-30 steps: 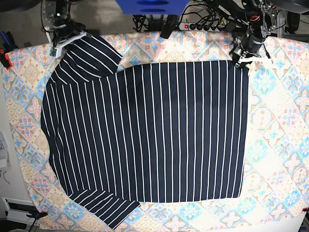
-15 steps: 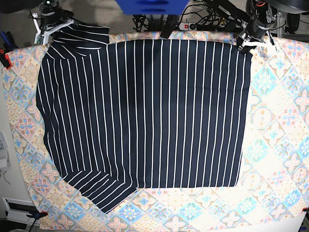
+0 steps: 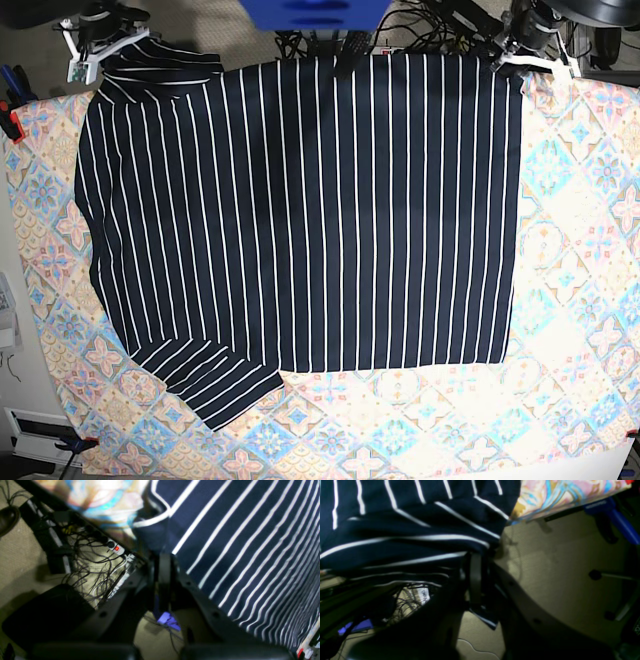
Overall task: Fold the T-shirt properly
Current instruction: 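Lift the shirt edge with both grippers and pull it toward the arms, then lower both grippers and release the shirt edge onto the shirt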
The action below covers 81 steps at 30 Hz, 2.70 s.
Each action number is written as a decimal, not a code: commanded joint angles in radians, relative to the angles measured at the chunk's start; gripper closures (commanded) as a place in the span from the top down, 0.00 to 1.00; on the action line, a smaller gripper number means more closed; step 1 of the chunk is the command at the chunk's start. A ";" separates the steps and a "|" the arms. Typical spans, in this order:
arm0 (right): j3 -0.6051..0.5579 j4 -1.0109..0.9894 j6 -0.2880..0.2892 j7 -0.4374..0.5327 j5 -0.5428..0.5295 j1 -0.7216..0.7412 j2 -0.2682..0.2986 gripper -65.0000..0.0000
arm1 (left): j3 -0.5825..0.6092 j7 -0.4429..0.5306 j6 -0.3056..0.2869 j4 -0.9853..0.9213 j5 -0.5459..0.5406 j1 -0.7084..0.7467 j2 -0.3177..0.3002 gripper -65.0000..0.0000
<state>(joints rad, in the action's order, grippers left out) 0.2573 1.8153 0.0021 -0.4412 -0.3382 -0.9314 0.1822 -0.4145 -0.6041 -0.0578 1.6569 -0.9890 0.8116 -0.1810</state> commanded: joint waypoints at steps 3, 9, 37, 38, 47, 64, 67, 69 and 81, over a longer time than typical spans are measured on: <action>0.023 0.019 -0.004 0.018 0.004 -0.004 0.009 0.00 | -0.056 0.014 -0.003 0.022 -0.009 0.002 -0.008 0.00; 0.050 0.041 -0.004 0.018 0.004 0.102 0.009 0.00 | -0.094 0.005 -0.003 0.088 -0.005 -0.071 -0.008 0.00; -0.016 -0.254 -0.004 0.017 0.004 0.653 0.009 0.00 | -0.065 0.006 -0.001 -0.048 0.233 -0.573 0.013 0.00; -0.022 -0.269 -0.004 0.017 0.004 0.671 0.009 0.00 | -0.063 0.011 -0.001 -0.070 0.236 -0.587 0.013 0.00; -0.071 -0.461 -0.004 0.023 0.006 0.840 0.009 0.00 | -0.060 0.014 -0.003 -0.209 0.276 -0.705 0.013 0.00; -0.065 -0.477 -0.004 0.101 0.008 0.809 0.023 0.16 | -0.060 -0.058 0.000 -0.217 0.335 -0.694 0.033 0.53; -0.063 -0.401 -0.006 0.101 0.008 0.768 0.023 0.19 | -0.060 -0.056 -0.003 -0.200 0.325 -0.659 0.033 0.55; -0.054 -0.357 -0.006 0.101 0.008 0.730 0.023 0.22 | -0.060 -0.053 -0.003 -0.168 0.290 -0.616 0.034 0.55; -0.034 -0.314 -0.006 0.101 0.006 0.585 0.023 0.45 | -0.062 -0.055 -0.003 -0.117 0.201 -0.524 0.041 0.56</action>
<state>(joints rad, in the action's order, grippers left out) 0.2173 1.4818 -0.0021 -0.3618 -0.3305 -0.3462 0.1913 -0.4725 -0.6697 -0.0525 1.5249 -0.7765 0.2886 -0.1326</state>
